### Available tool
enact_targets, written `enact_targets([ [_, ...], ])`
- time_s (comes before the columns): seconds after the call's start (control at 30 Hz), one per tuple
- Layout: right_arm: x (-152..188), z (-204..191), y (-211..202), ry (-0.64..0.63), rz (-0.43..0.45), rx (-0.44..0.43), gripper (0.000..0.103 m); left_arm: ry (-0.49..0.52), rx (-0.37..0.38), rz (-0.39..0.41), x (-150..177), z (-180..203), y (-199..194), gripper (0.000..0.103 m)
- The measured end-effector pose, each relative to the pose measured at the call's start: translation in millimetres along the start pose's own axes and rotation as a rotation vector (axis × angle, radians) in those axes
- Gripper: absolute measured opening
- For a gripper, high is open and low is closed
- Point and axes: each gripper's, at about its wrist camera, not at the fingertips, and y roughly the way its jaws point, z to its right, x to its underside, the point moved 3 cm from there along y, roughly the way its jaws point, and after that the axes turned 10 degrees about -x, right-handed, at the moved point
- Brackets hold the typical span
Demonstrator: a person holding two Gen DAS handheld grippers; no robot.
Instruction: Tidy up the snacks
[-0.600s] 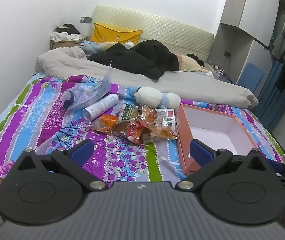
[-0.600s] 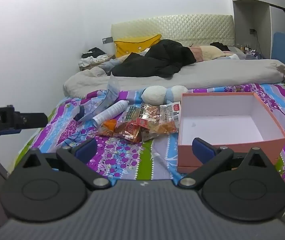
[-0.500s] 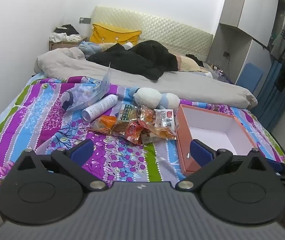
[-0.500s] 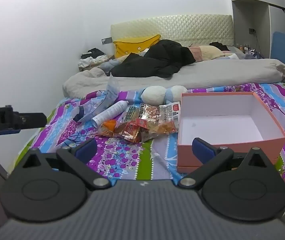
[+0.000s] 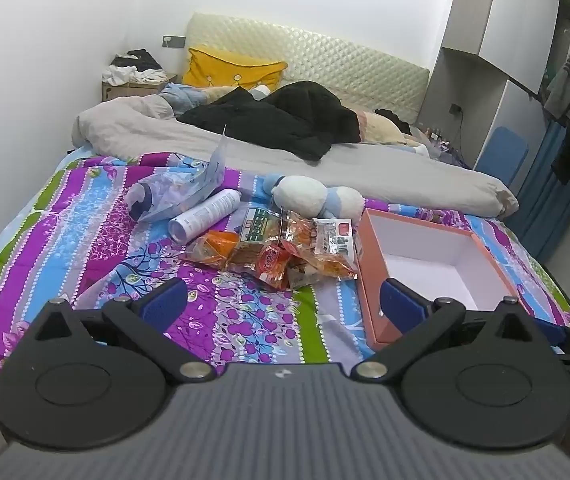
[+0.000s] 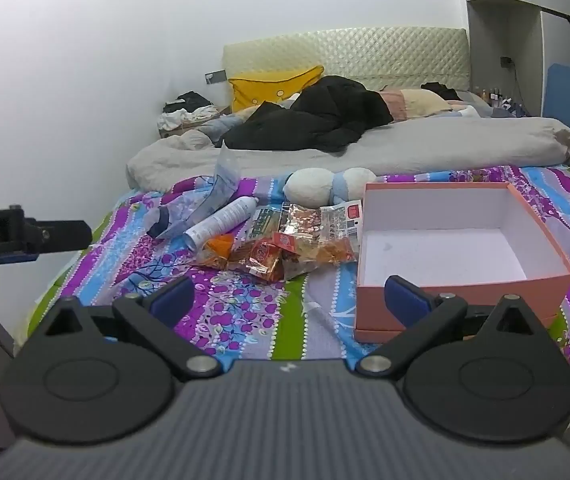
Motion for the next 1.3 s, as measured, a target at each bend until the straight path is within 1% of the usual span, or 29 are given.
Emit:
enact_targets([
  [0.2,0.1,1.0,-2.2,0.017,-0.002,-0.004,0.103,0.000,-0.002,-0.002,-0.4,-0.5,-0.1,0.103],
  [0.43,-0.7,1.5,-0.1,-0.007,-0.006,0.017,0.103,-0.007,-0.011,0.016,-6.2,-2.1,-7.1,0.103],
  [0.57,-1.7,2.2,1.4,-0.004,0.000,0.010,0.103,-0.001,-0.014,0.009,-6.0,-0.2,-5.9,0.103],
  [0.73,-1.4,-1.5,1.2,-0.005,0.008,0.002,0.103,-0.003,-0.015,0.020,-7.1,-0.4,-9.7,0.103],
  [0.97,-0.2,-1.7,-1.8,-0.001,0.010,0.002,0.103,0.003,-0.002,0.010,-7.1,2.5,-11.5,0.103],
  [1.13,-0.4,-0.8,-2.4,-0.025,0.011,0.002,0.103,0.013,-0.007,0.011,-5.6,3.3,-11.5,0.103],
  [1.3,-0.8,1.8,-1.3,-0.002,0.007,-0.002,0.103,0.019,-0.006,0.011,-6.1,6.1,-10.8,0.103],
])
